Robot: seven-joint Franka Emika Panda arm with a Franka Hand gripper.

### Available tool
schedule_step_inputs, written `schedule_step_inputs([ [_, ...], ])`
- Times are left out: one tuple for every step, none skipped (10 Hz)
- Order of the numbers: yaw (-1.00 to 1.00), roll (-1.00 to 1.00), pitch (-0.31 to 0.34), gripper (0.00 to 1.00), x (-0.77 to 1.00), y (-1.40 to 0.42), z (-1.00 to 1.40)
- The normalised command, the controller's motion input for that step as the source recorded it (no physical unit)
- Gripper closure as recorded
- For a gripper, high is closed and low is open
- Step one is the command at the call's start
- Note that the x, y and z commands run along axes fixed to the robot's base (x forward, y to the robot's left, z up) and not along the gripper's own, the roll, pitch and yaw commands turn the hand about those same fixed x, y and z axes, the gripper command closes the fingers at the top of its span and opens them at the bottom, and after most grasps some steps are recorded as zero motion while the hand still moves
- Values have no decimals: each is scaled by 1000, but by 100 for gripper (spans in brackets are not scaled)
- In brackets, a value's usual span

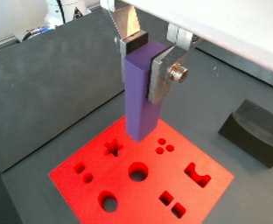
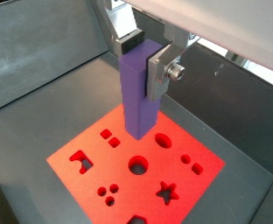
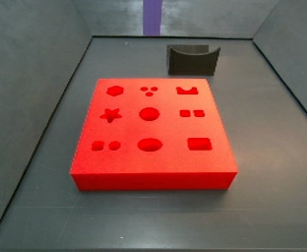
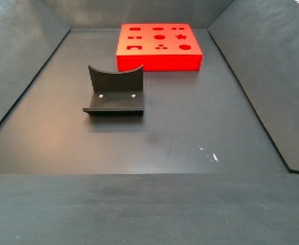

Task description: Insert the rectangle object.

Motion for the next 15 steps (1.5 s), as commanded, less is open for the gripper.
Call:
schedule_step_inputs([
  [0, -7, -189, 100, 0, -217, -380],
  [-169, 39, -209, 100, 191, -477, -811],
  [-577, 223, -63, 100, 226, -540, -814],
  [-726, 203, -83, 100, 77, -477, -729],
  [-480, 291, -130, 100, 174, -654, -711],
  [-497, 300, -121, 100, 123, -651, -714],
  [-594, 344, -56, 100, 106, -457, -549],
  [-754, 267, 0, 100, 134, -151, -340],
  [-920, 99, -13, 100, 91, -83, -171],
  [-1000, 7, -4, 100, 0, -46, -177],
  [-1000, 0, 0, 100, 0, -14, -166],
  [-929, -73, 0, 100, 60, -77, -189],
  [-906, -69, 0, 100, 106, -60, -243],
  [-760, -114, 0, 100, 291, -69, -209],
  [-643, -104, 0, 100, 449, -77, -326],
])
